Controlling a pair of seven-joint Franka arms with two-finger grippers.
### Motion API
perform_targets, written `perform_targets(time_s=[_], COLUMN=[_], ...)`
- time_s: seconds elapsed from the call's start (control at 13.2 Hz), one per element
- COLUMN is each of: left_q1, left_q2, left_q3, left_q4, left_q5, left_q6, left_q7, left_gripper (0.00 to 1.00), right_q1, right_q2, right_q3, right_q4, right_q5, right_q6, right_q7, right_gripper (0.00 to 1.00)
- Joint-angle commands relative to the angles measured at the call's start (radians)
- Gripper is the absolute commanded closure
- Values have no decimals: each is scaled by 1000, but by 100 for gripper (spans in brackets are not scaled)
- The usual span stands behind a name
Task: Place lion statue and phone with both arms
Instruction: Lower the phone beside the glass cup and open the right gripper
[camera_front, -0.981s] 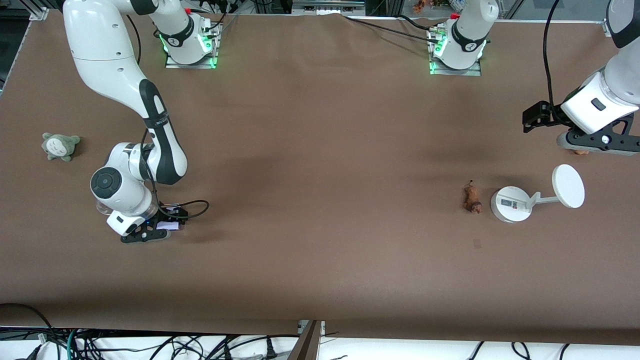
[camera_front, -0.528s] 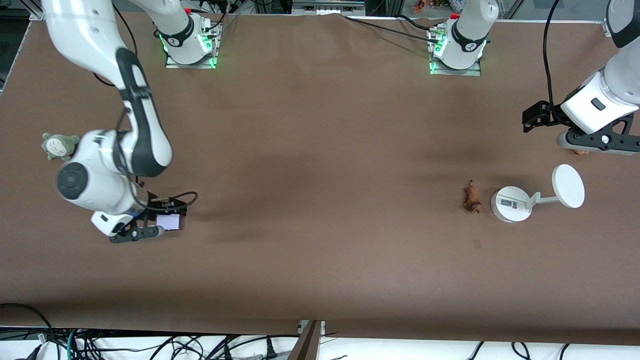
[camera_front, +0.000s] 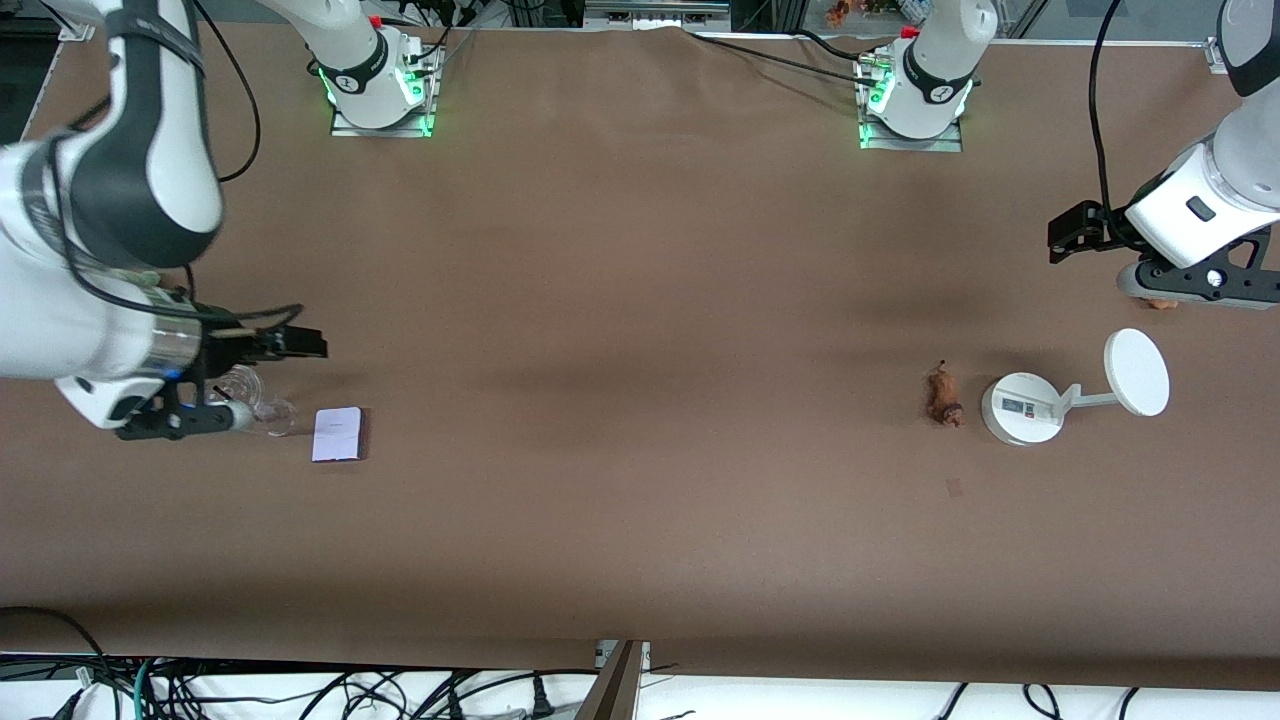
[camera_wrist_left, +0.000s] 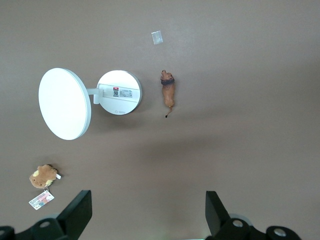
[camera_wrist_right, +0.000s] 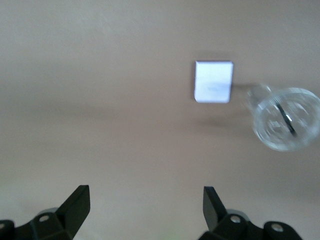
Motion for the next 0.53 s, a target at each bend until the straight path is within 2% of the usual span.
perform_targets(time_s=[0.0, 0.15, 0.45], left_q1=[6, 6, 6], left_q2=[-3, -5, -5], left_q3=[0, 0, 0], left_q4=[13, 13, 13], left_q5=[-22, -22, -22], left_q6=[-16, -16, -16], left_q7=[1, 1, 1], left_gripper=[0, 0, 0], right_q1=[-10, -10, -10], right_q2=[-49, -72, -74], right_q3=[-39, -63, -63], right_q4=[49, 49, 47], right_q5=[4, 5, -3], right_q6=[-127, -162, -188], right_q7=[73, 121, 126], right_gripper=[0, 0, 0])
